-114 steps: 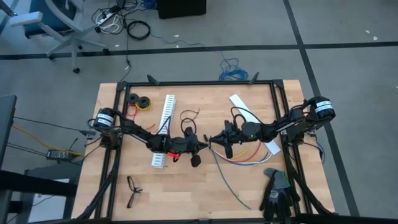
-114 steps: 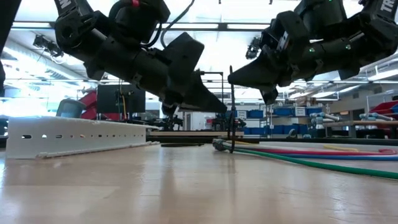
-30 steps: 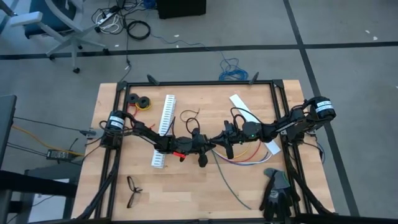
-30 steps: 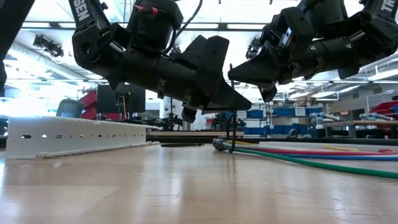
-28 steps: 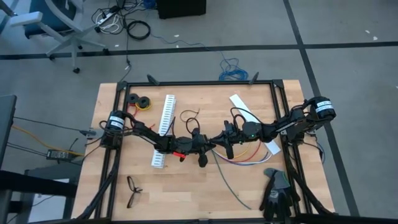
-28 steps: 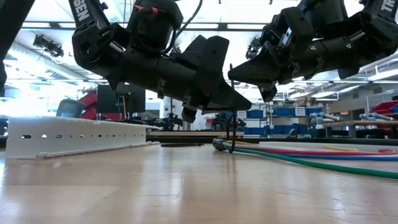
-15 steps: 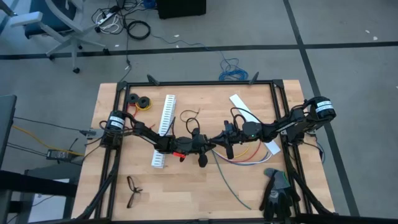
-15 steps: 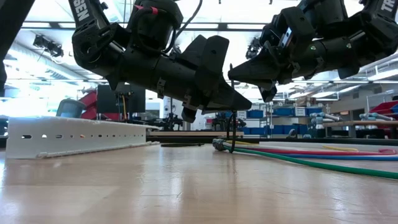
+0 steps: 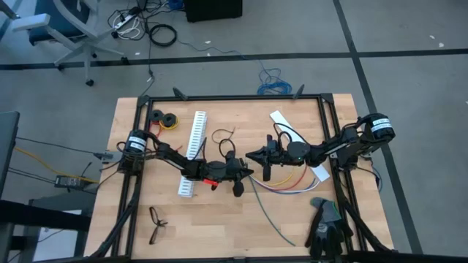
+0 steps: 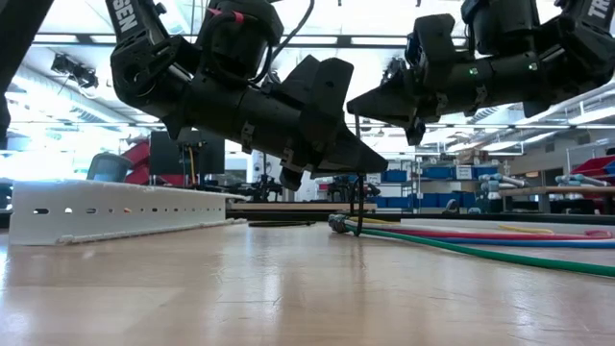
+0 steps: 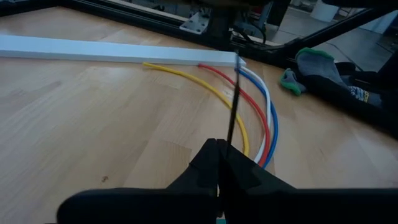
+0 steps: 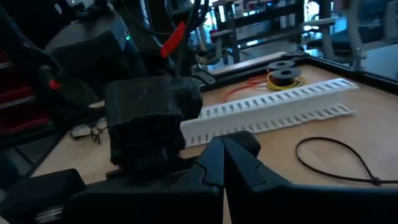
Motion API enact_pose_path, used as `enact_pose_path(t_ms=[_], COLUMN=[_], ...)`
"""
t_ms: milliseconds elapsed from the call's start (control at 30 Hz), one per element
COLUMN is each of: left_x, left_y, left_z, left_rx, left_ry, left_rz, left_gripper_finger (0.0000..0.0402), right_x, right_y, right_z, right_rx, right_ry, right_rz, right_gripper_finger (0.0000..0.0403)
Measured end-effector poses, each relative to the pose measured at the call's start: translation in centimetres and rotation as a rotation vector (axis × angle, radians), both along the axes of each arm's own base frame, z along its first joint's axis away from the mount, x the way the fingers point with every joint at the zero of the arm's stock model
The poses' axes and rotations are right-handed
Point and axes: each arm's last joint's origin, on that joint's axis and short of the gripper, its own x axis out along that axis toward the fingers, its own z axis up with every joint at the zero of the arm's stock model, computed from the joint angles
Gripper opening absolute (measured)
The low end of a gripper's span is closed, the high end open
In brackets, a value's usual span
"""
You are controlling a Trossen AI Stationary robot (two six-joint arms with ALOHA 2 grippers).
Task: Ziptie cables
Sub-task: Wrap the cable wires with the black zip tie
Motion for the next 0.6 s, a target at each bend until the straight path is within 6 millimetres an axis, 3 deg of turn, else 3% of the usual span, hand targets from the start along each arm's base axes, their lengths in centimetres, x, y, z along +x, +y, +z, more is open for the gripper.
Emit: enact_pose_path(t_ms=[233, 367, 600], left_x=[-0.1, 0.0, 0.2], left_y=[0.0, 0.2, 2.2], left_z=[-0.2, -0.4, -0.7], left_rx=[0.007, 0.010, -0.029], left_ry=[0.023, 0.045, 0.083], left_rz=[-0.004, -0.094, -0.168], left_gripper_finger=[0.0007, 0.0007, 0.0007], right_x=[-0.3, -0.5, -0.8], right_y=[-0.4, -0.1, 0.5], right_z=[-1.6, -2.4, -1.9], right_rx=[-0.133, -0.209, -0.180], right_ry=[0.183, 0.289, 0.290], right_rz=[-0.133, -0.093, 0.142], right_gripper_finger=[0.0000, 0.0000, 0.0001])
